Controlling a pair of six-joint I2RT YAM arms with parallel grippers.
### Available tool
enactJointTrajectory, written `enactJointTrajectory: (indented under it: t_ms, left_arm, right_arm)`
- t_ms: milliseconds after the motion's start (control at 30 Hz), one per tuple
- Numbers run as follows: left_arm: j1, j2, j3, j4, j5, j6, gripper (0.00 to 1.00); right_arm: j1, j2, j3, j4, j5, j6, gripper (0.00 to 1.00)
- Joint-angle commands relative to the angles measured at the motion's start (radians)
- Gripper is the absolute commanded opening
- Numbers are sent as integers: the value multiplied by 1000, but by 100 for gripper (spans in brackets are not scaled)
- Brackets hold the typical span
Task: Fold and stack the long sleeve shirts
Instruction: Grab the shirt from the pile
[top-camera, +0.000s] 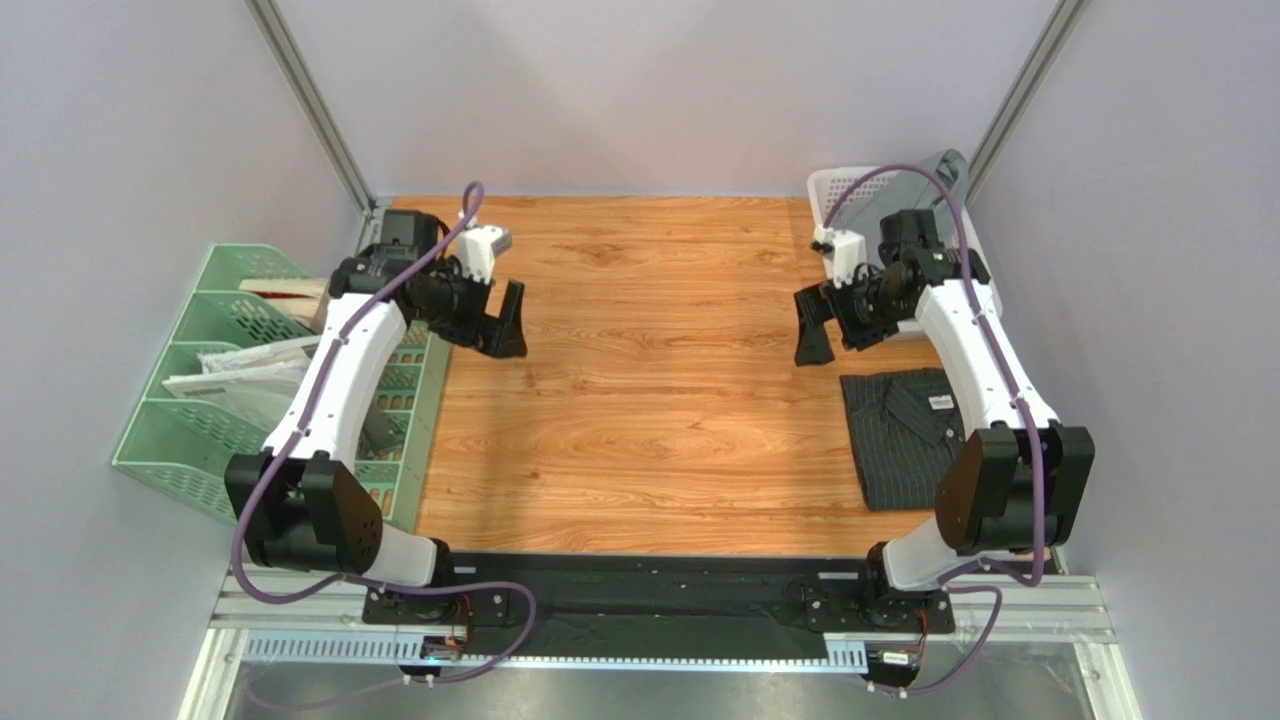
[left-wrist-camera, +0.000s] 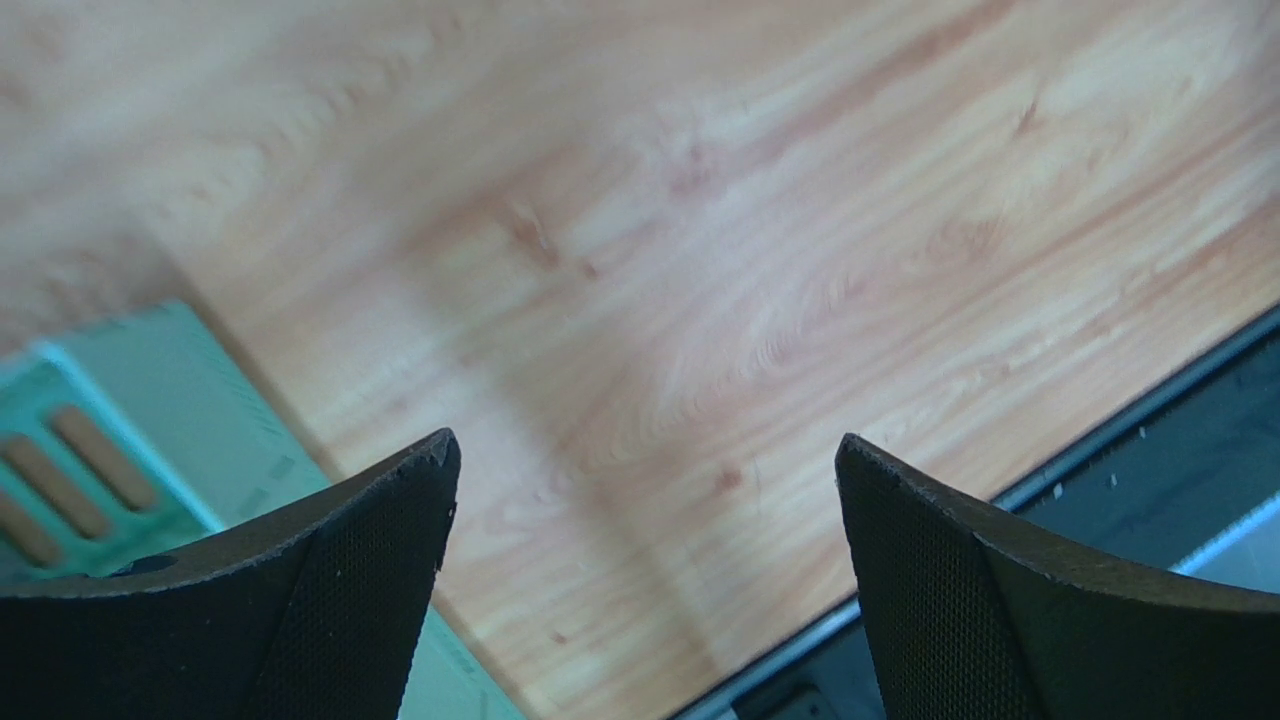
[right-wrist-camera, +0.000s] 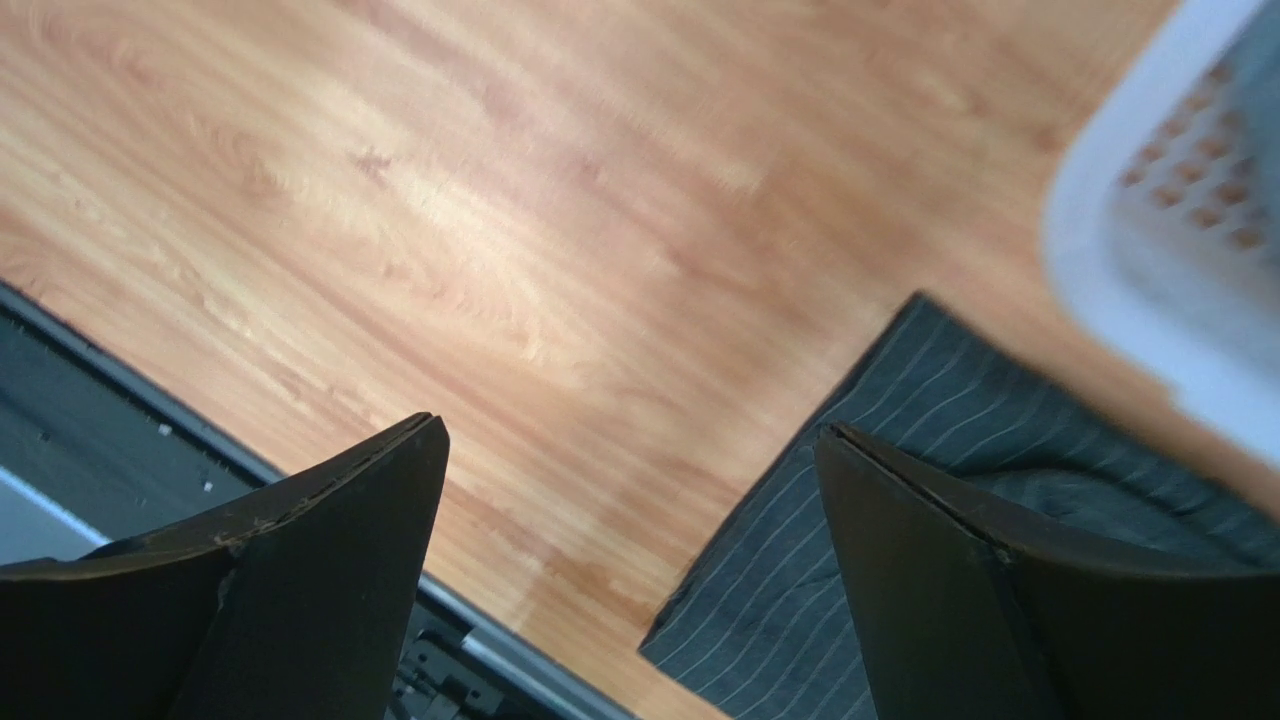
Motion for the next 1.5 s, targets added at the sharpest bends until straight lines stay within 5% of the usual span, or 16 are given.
enactJointTrajectory:
  t_ms: [0,367,667,833,1167,1200,1300,1333,1400,1433,1467]
  left_arm:
    - [6,-37,193,-18,-42,37,99]
    - [8,17,398,58,-72,-45,99]
    - [6,100,382,68,-82,-30,99]
    - [6,161,399,21,-130,-18,99]
    - [6,265,503,-72,-224,16,99]
    - [8,273,520,-76,-225,19,99]
    - [8,293,545,-90,-227,17,99]
    - [9,295,549,-89,-225,19,99]
    - [9,295,559,-84,-227,25,99]
    - [11,293,560,-82,-227,27,99]
    - [12,293,563,-81,-221,25,99]
  right_arm:
    - [-1,49,166,42,44,19,100]
    - [-188,293,587,160,241,200,100]
    - [-288,730,874,315,479,246,100]
    - [-290,923,1039,366,437,241,100]
    - [-285,1071,1040,455,387,234,98]
    - [-283,1072,1040,449,378,226,93]
    - [-283,1062,1059,400,305,206,59]
    - [-285,1051,1068,380,279,204,40]
    - [-283,984,1063,356,214,221,28]
    - [-283,958,1060,355,199,232,8]
    - [-283,892,1053,364,179,262,0]
